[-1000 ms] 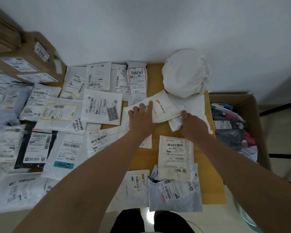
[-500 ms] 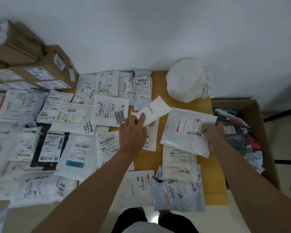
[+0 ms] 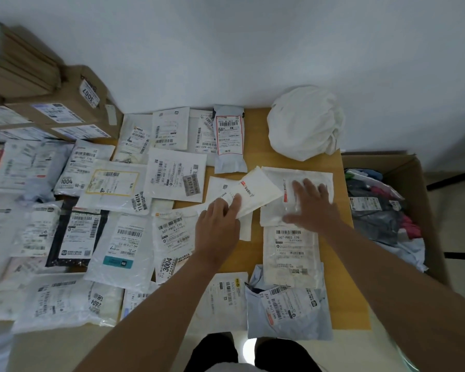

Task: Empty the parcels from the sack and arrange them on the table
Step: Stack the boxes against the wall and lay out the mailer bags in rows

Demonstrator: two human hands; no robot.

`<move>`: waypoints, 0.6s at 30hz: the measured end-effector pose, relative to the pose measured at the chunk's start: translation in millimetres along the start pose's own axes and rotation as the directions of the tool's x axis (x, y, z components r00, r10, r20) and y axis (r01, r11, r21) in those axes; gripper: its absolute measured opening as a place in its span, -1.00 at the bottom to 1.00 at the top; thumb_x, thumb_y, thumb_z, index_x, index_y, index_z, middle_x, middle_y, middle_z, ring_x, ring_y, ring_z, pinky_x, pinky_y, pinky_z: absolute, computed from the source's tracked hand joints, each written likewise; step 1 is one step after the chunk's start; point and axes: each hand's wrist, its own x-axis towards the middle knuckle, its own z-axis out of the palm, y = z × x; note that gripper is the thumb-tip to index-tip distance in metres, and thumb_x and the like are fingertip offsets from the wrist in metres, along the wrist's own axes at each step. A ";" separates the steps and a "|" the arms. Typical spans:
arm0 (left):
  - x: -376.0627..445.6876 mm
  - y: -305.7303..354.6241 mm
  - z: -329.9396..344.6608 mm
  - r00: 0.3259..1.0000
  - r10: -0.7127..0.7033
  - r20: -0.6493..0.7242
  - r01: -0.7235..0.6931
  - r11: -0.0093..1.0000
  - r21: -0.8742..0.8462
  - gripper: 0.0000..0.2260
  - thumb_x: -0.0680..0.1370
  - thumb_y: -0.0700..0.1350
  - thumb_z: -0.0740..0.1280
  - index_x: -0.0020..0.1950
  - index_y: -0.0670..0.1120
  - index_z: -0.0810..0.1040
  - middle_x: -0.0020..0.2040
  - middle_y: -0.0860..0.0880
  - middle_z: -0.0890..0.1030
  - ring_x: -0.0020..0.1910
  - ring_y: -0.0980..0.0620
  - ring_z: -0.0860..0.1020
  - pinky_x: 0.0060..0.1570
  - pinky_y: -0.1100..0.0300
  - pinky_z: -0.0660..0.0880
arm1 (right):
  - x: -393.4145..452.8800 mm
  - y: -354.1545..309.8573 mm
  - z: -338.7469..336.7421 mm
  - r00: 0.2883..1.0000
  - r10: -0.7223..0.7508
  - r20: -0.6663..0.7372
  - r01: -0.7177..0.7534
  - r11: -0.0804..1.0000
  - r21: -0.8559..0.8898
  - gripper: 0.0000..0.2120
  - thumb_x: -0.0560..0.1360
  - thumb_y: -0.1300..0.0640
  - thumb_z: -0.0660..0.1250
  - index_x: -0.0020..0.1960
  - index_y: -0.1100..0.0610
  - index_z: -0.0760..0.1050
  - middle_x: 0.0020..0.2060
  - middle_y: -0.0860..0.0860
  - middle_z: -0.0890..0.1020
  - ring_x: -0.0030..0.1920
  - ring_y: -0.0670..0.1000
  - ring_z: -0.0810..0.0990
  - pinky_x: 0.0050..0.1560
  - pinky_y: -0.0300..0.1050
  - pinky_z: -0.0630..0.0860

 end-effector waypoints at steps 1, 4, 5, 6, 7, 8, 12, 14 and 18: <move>0.6 -0.4 0.0 1.000 0.007 -0.002 -0.007 1.000 -0.005 -0.52 0.41 -0.21 0.47 0.32 -0.17 0.51 -0.13 -0.11 0.49 -0.25 -0.04 0.49 -0.38 0.10 0.50 | 5.8 3.8 -4.0 1.000 -0.012 -0.012 0.012 1.000 0.003 -0.04 0.38 -0.31 0.37 0.54 -0.16 -0.15 0.58 -0.10 -0.14 0.56 0.21 -0.17 0.39 0.39 0.19; 4.6 -0.2 1.2 0.999 0.036 -0.017 -0.036 0.999 -0.002 -0.53 0.41 -0.22 0.46 0.32 -0.19 0.52 -0.13 -0.11 0.49 -0.25 -0.05 0.48 -0.36 0.10 0.46 | 23.2 21.1 -15.7 0.995 0.021 -0.101 -0.021 1.000 0.008 -0.27 0.53 -0.12 0.27 0.56 -0.14 -0.07 0.59 -0.06 -0.08 0.57 0.18 -0.12 0.42 0.42 0.13; 6.9 0.2 2.1 0.999 0.041 -0.024 -0.041 0.999 0.002 -0.53 0.41 -0.22 0.46 0.32 -0.19 0.52 -0.13 -0.11 0.49 -0.24 -0.05 0.48 -0.36 0.09 0.46 | 28.3 25.7 -18.7 0.990 0.043 -0.132 -0.042 0.999 0.008 -0.32 0.57 -0.08 0.22 0.56 -0.13 -0.06 0.59 -0.04 -0.08 0.58 0.18 -0.12 0.42 0.45 0.08; 9.5 0.9 2.9 0.999 0.045 -0.029 -0.045 0.999 0.003 -0.55 0.42 -0.22 0.44 0.32 -0.19 0.52 -0.14 -0.11 0.49 -0.24 -0.05 0.48 -0.35 0.09 0.46 | 32.1 29.0 -20.0 0.987 0.059 -0.148 -0.060 0.998 -0.001 -0.36 0.60 -0.06 0.18 0.57 -0.13 -0.07 0.59 -0.04 -0.09 0.58 0.17 -0.12 0.42 0.47 0.04; 11.8 1.3 3.9 0.998 0.049 -0.030 -0.049 0.999 0.004 -0.57 0.44 -0.21 0.39 0.32 -0.18 0.52 -0.14 -0.11 0.49 -0.24 -0.05 0.48 -0.35 0.09 0.45 | 34.0 29.7 -20.2 0.987 0.062 -0.150 -0.065 0.998 -0.016 -0.39 0.62 -0.04 0.14 0.58 -0.14 -0.08 0.59 -0.05 -0.10 0.58 0.17 -0.13 0.43 0.48 0.00; 13.3 1.6 4.9 0.998 0.053 -0.028 -0.053 0.999 0.006 -0.59 0.46 -0.19 0.33 0.32 -0.18 0.51 -0.14 -0.11 0.48 -0.25 -0.04 0.47 -0.35 0.10 0.45 | 35.2 29.5 -19.2 0.990 0.053 -0.134 -0.058 0.998 -0.029 -0.40 0.64 -0.03 0.11 0.58 -0.14 -0.09 0.60 -0.05 -0.12 0.58 0.16 -0.16 0.43 0.49 -0.03; 13.8 2.8 6.8 0.998 0.056 -0.008 -0.056 0.998 0.006 -0.59 0.49 -0.12 0.18 0.32 -0.17 0.49 -0.13 -0.10 0.48 -0.25 -0.03 0.46 -0.34 0.12 0.44 | 23.8 21.0 -12.9 0.977 0.013 -0.215 -0.018 0.999 -0.026 -0.43 0.63 0.03 0.09 0.59 -0.05 -0.01 0.60 -0.01 -0.04 0.58 0.17 -0.12 0.45 0.44 -0.06; 13.8 3.9 7.8 0.999 0.040 -0.009 -0.041 0.999 -0.007 -0.60 0.50 -0.12 0.16 0.31 -0.17 0.51 -0.13 -0.10 0.48 -0.25 -0.02 0.46 -0.34 0.13 0.43 | 6.2 13.3 -5.7 0.893 -0.043 -0.448 0.027 0.999 -0.041 -0.51 0.56 -0.02 0.12 0.45 0.12 0.30 0.46 0.17 0.32 0.47 0.27 0.25 0.36 0.37 0.25; 14.7 9.0 10.0 1.000 0.022 -0.010 -0.022 1.000 -0.015 -0.60 0.51 -0.12 0.14 0.29 -0.17 0.54 -0.14 -0.09 0.48 -0.27 -0.02 0.46 -0.35 0.14 0.43 | -34.3 -8.7 41.0 0.895 -0.220 -0.389 0.147 0.967 -0.209 -0.35 0.43 -0.41 0.12 0.17 0.10 0.49 0.13 0.15 0.53 0.07 0.22 0.53 0.01 0.12 0.48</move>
